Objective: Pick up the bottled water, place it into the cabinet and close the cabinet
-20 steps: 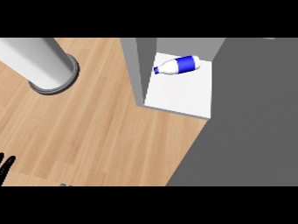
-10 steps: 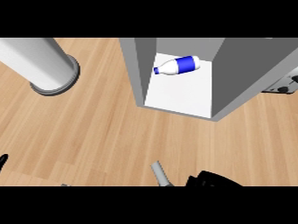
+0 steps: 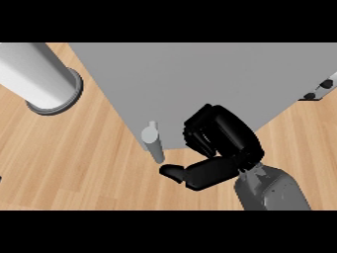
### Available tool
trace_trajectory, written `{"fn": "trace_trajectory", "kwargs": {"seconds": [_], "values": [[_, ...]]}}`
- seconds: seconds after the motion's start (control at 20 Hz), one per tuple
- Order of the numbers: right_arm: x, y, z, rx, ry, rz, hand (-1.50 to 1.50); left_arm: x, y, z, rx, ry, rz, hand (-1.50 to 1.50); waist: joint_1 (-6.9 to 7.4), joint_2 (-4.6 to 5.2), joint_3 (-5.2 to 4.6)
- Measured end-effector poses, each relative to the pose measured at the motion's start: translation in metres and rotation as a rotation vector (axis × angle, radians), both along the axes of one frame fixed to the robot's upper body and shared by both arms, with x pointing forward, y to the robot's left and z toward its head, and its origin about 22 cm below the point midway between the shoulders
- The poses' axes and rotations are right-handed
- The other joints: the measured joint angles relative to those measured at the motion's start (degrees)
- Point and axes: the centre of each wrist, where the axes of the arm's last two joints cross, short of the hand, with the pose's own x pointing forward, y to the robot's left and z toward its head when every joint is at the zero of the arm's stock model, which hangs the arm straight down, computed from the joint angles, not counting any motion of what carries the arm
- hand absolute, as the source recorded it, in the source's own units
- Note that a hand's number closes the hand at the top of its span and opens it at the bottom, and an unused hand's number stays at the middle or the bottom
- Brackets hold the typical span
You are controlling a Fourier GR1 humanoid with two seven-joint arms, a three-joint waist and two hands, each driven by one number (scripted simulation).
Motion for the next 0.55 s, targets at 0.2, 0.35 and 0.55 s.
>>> {"fn": "trace_trajectory", "kwargs": {"seconds": [0.2, 0.35, 0.55], "values": [[0.041, 0.009, 0.005, -0.036, 0.027, -0.058, 1.5, -0.003, 0.003, 0.0, -0.003, 0.011, 0.001, -1.5, -1.18, -0.42, 0.28], [0.053, 0.016, 0.002, -0.057, 0.035, -0.038, 1.5, -0.004, 0.004, -0.001, -0.006, 0.011, 0.001, -1.5, -2.29, -1.28, 0.6], [0.061, 0.022, -0.002, -0.069, 0.032, -0.011, 1.5, -0.004, 0.001, -0.001, -0.015, 0.007, -0.007, -1.5, -3.1, -2.05, 0.85]]}}
